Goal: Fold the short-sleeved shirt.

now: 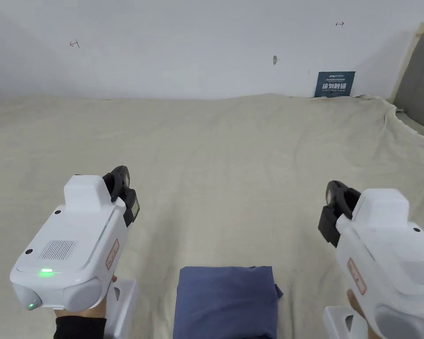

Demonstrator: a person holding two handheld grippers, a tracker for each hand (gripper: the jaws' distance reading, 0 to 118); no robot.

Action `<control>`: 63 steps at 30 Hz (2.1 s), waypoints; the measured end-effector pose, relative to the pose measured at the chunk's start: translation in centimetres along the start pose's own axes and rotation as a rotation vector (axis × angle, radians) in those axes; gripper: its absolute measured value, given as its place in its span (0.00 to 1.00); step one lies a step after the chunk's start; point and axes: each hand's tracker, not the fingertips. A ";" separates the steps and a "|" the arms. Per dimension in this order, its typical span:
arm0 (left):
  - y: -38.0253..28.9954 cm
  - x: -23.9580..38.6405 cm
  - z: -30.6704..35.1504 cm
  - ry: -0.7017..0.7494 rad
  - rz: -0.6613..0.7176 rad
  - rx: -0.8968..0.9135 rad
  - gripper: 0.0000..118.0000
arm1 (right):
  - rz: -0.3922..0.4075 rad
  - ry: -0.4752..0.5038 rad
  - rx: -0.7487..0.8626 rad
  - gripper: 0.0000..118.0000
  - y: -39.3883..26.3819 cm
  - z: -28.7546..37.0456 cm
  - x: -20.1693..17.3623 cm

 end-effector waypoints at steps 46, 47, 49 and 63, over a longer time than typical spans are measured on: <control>-19.5 -2.6 -9.6 -0.419 0.527 -1.072 0.63 | 0.025 0.139 -0.482 0.00 -24.0 -7.4 -6.7; -20.1 -2.6 -9.9 -0.444 0.521 -1.076 0.56 | 0.024 0.139 -0.482 0.00 -24.0 -7.4 -6.7; -20.7 -2.4 -10.4 -0.487 0.506 -1.091 0.49 | 0.021 0.141 -0.482 0.00 -23.9 -7.4 -6.7; -18.4 -2.0 -9.1 -0.471 0.449 -1.006 0.14 | -0.079 0.135 -0.396 0.00 -17.6 -7.2 -4.3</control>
